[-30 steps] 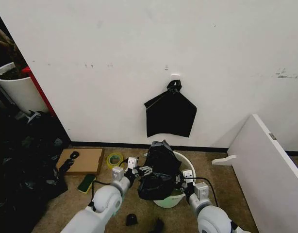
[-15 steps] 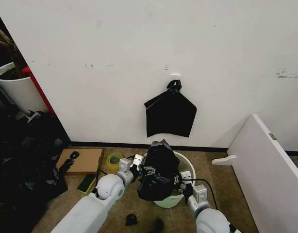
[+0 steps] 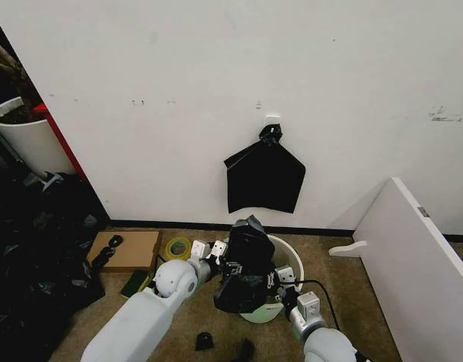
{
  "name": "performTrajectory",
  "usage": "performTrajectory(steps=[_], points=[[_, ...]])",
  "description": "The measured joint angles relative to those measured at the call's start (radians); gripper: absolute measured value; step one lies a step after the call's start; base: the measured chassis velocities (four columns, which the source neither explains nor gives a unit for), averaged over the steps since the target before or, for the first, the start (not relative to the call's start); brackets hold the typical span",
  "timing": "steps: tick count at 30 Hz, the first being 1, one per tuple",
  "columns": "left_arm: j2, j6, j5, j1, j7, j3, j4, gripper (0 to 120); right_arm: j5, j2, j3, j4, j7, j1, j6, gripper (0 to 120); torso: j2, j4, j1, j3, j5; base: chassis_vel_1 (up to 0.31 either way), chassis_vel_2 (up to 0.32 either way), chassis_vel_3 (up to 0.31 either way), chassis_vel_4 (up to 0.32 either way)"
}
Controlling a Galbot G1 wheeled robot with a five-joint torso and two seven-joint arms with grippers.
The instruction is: Place the garbage bag over the trash bin.
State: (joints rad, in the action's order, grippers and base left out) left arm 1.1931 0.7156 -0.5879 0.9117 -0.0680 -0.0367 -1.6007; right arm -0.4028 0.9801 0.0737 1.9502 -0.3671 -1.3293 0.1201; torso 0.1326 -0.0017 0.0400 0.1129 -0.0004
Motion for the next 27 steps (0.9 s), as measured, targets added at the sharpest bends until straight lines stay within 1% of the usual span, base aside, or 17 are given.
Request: performTrajectory(steps=[1,2,3,5,6,7,10,11,14,15,16,19,21,22,23,27], points=[[0.004,0.018,-0.006,-0.005,0.003,0.001,0.002,70,0.002,0.002,0.000,0.000,0.000,0.000,0.000,0,0.000,0.0001,0.000,0.000,0.0000,0.000,0.000,0.000,0.000],[0.005,0.022,-0.011,-0.006,0.004,0.002,0.002,69,0.003,0.002,0.000,-0.001,0.000,0.000,-0.001,0,0.000,0.0001,0.000,0.000,0.0000,0.000,0.000,0.000,0.000],[0.005,0.026,-0.018,-0.006,0.006,0.004,0.002,62,0.004,0.002,0.000,-0.002,0.000,-0.001,-0.002,0,0.000,0.0000,0.000,0.000,-0.0001,0.000,0.000,0.000,0.000],[0.005,0.028,-0.027,-0.005,0.016,0.008,0.002,54,0.006,0.002,0.000,-0.006,0.000,-0.001,-0.008,0,0.000,0.0000,0.000,0.000,0.0000,0.000,0.000,0.000,0.000],[0.004,0.028,-0.031,-0.003,0.020,0.012,0.003,51,0.007,0.002,-0.001,-0.009,0.000,-0.001,-0.014,0,0.000,0.0000,0.000,0.000,0.0000,0.000,0.000,0.000,0.000],[0.004,0.028,-0.031,-0.003,0.020,0.012,0.003,51,0.007,0.002,-0.001,-0.009,0.000,-0.001,-0.014,0,0.000,0.0000,0.000,0.000,0.0000,0.000,0.000,0.000,0.000],[0.004,0.027,-0.042,0.009,0.030,0.023,0.005,39,0.015,0.002,-0.002,-0.017,0.000,-0.001,-0.033,0,0.000,0.0001,0.000,0.000,0.0001,0.000,0.000,0.000,0.000],[0.004,0.024,-0.051,0.019,0.038,0.031,0.006,32,0.018,0.002,-0.002,-0.022,0.000,0.000,-0.044,0,0.000,0.0003,0.000,0.000,0.0001,0.000,0.000,0.000,0.000],[0.006,0.022,-0.062,0.045,0.049,0.057,0.006,20,0.024,0.002,-0.002,-0.033,0.005,0.004,-0.064,0,0.000,0.0001,0.000,0.000,0.0001,0.000,0.000,0.000,0.000],[0.006,0.022,-0.062,0.045,0.049,0.057,0.006,20,0.024,0.002,-0.002,-0.033,0.005,0.004,-0.064,0,0.000,0.0001,0.000,0.000,0.0001,0.000,0.000,0.000,0.000],[0.008,0.022,-0.063,0.053,0.051,0.067,0.004,18,0.025,0.002,-0.002,-0.035,0.007,0.004,-0.069,0,0.000,0.0002,0.000,0.000,0.0001,0.000,0.000,0.000,0.000],[0.013,0.020,-0.064,0.099,0.057,0.114,-0.011,4,0.027,0.006,-0.008,-0.044,0.022,0.003,-0.106,0,0.000,0.0002,0.000,0.000,0.0000,0.000,0.000,0.000,0.000],[0.014,0.008,-0.064,0.128,0.057,0.128,-0.023,1,0.017,0.009,-0.017,-0.052,0.039,0.002,-0.142,0,0.000,0.0000,0.000,0.000,-0.0002,0.000,0.000,0.000,0.000],[0.014,-0.004,-0.062,0.149,0.057,0.133,-0.034,1,0.003,0.010,-0.024,-0.058,0.058,0.002,-0.175,0,0.000,0.0001,0.000,0.000,-0.0001,0.000,0.000,0.000,0.000],[0.014,-0.004,-0.062,0.149,0.057,0.133,-0.034,1,0.003,0.010,-0.024,-0.058,0.058,0.002,-0.175,0,0.000,0.0001,0.000,0.000,-0.0001,0.000,0.000,0.000,0.000],[0.010,-0.032,-0.061,0.217,0.042,0.141,-0.079,1,-0.054,0.009,-0.049,-0.073,0.112,0.004,-0.249,0,0.000,0.0002,0.000,0.000,-0.0001,0.000,0.000,0.000,0.000]])
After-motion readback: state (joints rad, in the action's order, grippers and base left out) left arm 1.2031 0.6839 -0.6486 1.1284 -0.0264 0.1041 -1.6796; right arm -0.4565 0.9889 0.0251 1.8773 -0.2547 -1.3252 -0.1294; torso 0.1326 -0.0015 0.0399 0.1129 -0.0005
